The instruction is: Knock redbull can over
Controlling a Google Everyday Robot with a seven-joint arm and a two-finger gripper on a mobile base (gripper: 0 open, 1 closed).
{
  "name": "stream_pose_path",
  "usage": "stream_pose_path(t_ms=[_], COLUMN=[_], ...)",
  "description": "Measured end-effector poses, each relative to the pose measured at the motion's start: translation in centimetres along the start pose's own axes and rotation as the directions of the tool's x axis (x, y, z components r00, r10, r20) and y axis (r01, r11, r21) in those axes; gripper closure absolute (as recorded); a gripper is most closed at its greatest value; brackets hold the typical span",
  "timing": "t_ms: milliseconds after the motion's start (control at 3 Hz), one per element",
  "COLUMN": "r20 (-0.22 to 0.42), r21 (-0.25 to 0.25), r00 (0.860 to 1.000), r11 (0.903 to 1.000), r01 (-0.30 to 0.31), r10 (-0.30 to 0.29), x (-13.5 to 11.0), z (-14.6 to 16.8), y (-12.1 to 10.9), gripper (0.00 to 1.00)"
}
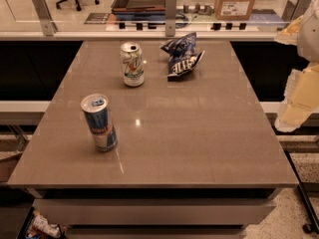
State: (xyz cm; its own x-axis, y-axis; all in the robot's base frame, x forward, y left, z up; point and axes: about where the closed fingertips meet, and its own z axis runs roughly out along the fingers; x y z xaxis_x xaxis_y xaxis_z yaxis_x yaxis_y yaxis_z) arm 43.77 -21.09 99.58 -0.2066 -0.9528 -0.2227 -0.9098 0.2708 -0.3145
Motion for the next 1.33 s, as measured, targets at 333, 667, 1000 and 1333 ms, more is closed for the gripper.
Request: stream_pose_path(t_ms=[333, 667, 1000, 1333], r20=[0.0, 0.03, 0.125, 0.284], r21=[0.0, 0.003, -0.005, -0.034], r00=[1.0, 1.0, 0.992, 0.958], r11=[1.0, 1.0, 0.9996, 0.9979], r01=[0.0, 0.007, 0.026, 0.056], r10=[0.0, -0.007, -0.025, -0.044], x=[0.0, -0.4, -1.3, -3.0], z=[0.0, 0.2, 1.6, 4.7], y=[0.0, 0.0, 0.4, 1.2], gripper=[0.0, 0.0, 0.0, 0.0])
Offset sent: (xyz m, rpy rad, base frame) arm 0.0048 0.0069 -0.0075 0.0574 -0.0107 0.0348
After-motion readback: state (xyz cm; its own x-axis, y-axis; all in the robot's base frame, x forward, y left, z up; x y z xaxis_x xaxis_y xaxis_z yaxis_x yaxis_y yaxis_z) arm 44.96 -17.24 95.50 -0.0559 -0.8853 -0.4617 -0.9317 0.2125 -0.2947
